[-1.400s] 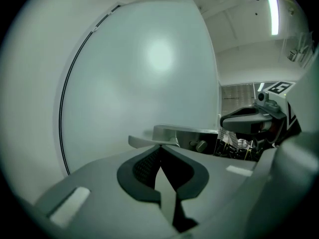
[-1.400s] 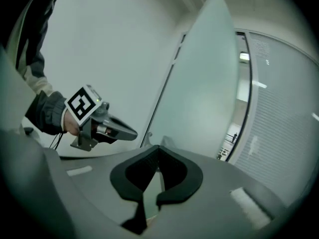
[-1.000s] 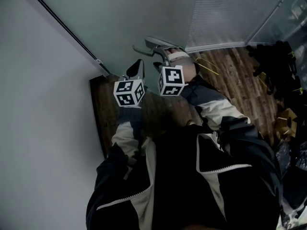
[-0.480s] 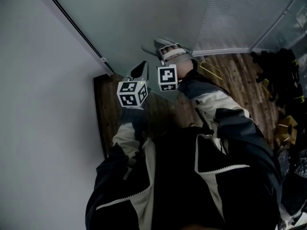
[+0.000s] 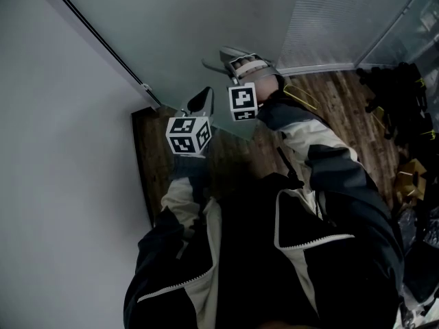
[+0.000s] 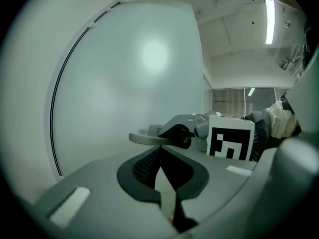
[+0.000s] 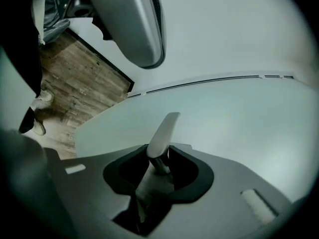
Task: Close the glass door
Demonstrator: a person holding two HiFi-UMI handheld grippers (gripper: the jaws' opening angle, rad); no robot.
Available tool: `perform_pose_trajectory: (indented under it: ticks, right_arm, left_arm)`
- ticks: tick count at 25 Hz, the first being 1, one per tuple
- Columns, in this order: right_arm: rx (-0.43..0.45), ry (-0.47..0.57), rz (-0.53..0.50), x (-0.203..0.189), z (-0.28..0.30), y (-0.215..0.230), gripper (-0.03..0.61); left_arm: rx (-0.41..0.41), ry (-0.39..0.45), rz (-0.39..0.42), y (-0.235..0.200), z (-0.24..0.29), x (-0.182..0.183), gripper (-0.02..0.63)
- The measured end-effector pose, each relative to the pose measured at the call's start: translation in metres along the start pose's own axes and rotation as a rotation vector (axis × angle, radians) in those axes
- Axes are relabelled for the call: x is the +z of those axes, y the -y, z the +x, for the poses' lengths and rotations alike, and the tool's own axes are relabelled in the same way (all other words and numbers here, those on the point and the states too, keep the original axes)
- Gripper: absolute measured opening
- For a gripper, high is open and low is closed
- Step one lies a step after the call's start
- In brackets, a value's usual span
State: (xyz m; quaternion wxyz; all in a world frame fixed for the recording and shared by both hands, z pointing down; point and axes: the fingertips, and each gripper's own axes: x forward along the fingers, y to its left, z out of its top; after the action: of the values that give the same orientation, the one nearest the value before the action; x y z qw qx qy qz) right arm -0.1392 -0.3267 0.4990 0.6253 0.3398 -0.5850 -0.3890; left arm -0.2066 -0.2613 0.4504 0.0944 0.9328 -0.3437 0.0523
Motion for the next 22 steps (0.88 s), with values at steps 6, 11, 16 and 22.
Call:
perform_pose_trajectory:
  ticks: [6, 11, 16, 22]
  right_arm:
    - [-0.013, -0.045, -0.023, -0.031, 0.028, 0.008, 0.123]
    - [-0.014, -0.084, -0.043, -0.064, 0.055, 0.018, 0.121]
    - [-0.022, -0.103, -0.07, -0.099, 0.08, 0.03, 0.123]
    - [-0.02, -0.097, -0.096, -0.139, 0.131, 0.054, 0.124]
  left_arm:
    - [0.0, 0.001, 0.008, -0.006, 0.011, 0.002, 0.003]
    - [0.009, 0.006, 0.003, -0.009, 0.028, 0.009, 0.003]
    - [0.028, 0.009, 0.006, -0.004, 0.052, 0.02, 0.003]
    - [0.07, 0.035, -0.009, -0.014, 0.1, 0.045, 0.003]
